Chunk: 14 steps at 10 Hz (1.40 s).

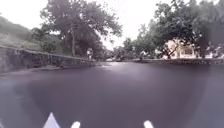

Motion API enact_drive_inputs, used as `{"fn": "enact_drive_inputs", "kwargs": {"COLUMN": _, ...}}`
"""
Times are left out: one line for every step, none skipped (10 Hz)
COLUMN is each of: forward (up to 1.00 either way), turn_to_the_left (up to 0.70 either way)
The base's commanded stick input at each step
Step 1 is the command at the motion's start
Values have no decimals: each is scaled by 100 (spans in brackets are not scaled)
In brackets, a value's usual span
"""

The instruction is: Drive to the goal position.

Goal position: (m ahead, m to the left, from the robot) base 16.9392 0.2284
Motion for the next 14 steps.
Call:
{"fn": "enact_drive_inputs", "kwargs": {"forward": 70, "turn_to_the_left": 0}}
{"fn": "enact_drive_inputs", "kwargs": {"forward": 70, "turn_to_the_left": 0}}
{"fn": "enact_drive_inputs", "kwargs": {"forward": 70, "turn_to_the_left": 0}}
{"fn": "enact_drive_inputs", "kwargs": {"forward": 70, "turn_to_the_left": 0}}
{"fn": "enact_drive_inputs", "kwargs": {"forward": 70, "turn_to_the_left": 0}}
{"fn": "enact_drive_inputs", "kwargs": {"forward": 70, "turn_to_the_left": 0}}
{"fn": "enact_drive_inputs", "kwargs": {"forward": 70, "turn_to_the_left": 0}}
{"fn": "enact_drive_inputs", "kwargs": {"forward": 70, "turn_to_the_left": 0}}
{"fn": "enact_drive_inputs", "kwargs": {"forward": 70, "turn_to_the_left": 0}}
{"fn": "enact_drive_inputs", "kwargs": {"forward": 70, "turn_to_the_left": 0}}
{"fn": "enact_drive_inputs", "kwargs": {"forward": 70, "turn_to_the_left": 0}}
{"fn": "enact_drive_inputs", "kwargs": {"forward": 70, "turn_to_the_left": 0}}
{"fn": "enact_drive_inputs", "kwargs": {"forward": 70, "turn_to_the_left": 0}}
{"fn": "enact_drive_inputs", "kwargs": {"forward": 70, "turn_to_the_left": 0}}
